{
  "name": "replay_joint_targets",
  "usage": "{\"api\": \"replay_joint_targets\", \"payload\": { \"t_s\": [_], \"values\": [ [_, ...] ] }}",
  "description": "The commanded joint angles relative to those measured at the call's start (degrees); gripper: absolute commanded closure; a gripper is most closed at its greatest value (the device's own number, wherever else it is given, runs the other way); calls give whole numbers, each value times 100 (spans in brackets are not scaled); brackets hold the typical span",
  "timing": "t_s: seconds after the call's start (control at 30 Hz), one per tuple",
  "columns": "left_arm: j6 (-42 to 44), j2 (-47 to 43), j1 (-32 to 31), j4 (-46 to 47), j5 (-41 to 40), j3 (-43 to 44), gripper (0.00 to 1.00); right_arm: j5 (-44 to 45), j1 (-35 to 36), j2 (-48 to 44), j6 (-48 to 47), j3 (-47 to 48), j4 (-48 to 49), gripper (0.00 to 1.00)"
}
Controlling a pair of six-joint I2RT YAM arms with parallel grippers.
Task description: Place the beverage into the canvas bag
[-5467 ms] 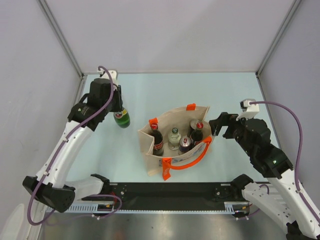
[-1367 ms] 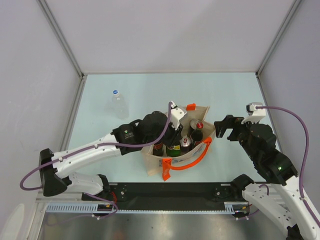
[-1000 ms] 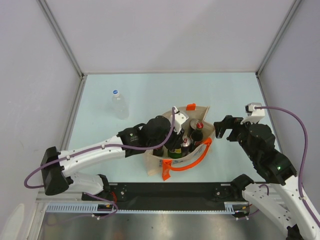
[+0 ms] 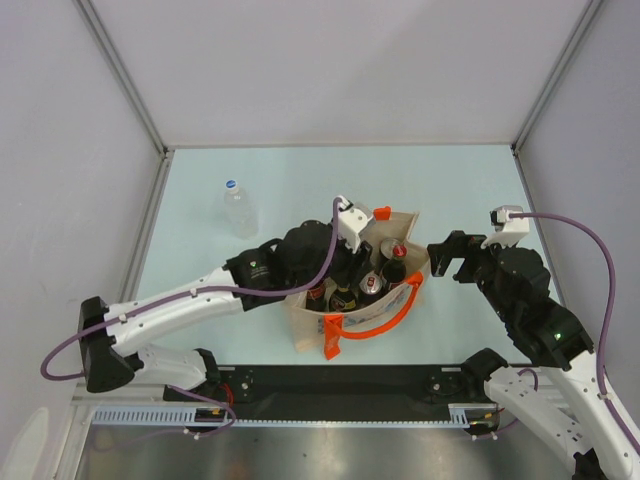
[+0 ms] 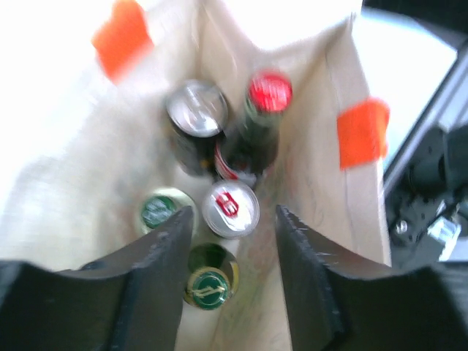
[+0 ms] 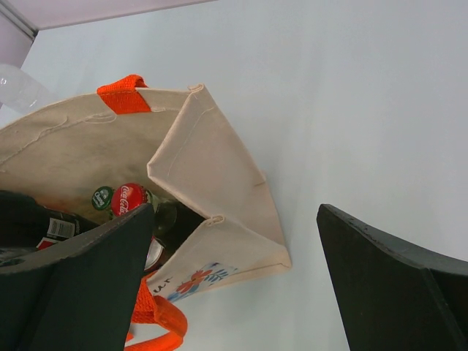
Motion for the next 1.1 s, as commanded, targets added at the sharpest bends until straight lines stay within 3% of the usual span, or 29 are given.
{"api": "replay_joint_targets", "payload": {
  "t_s": [0.0, 0.1, 0.2, 0.27, 0.4, 0.77, 0.87, 1.07],
  "values": [
    [265, -320, -31, -398, -820, 993, 44, 3, -7, -11, -35, 72, 65, 0],
    [380, -312, 22, -829, -1506, 1477, 38, 12, -7, -11, -70, 72, 57, 0],
    [406, -347, 189, -1277, -2094, 1856, 23, 29, -7, -28, -88, 72, 48, 0],
    [345, -373, 504, -1418, -2175, 1989, 12, 30, -7, -28, -114, 63, 56, 0],
    [3, -504, 1661, -1734, -2027, 2086, 1, 30, -7, -28, -141, 46, 48, 0],
    [-595, -418, 4502, -1736, -955, 1516, 0, -41, -7, -81, -71, -121, 74, 0],
    [-710, -172, 4968, -1517, -498, 1278, 2, -76, -7, -64, -70, -147, 127, 0],
    [-614, 767, 5330, -1305, -93, 1242, 8, -23, -7, -64, -141, -139, 127, 0]
  ]
}}
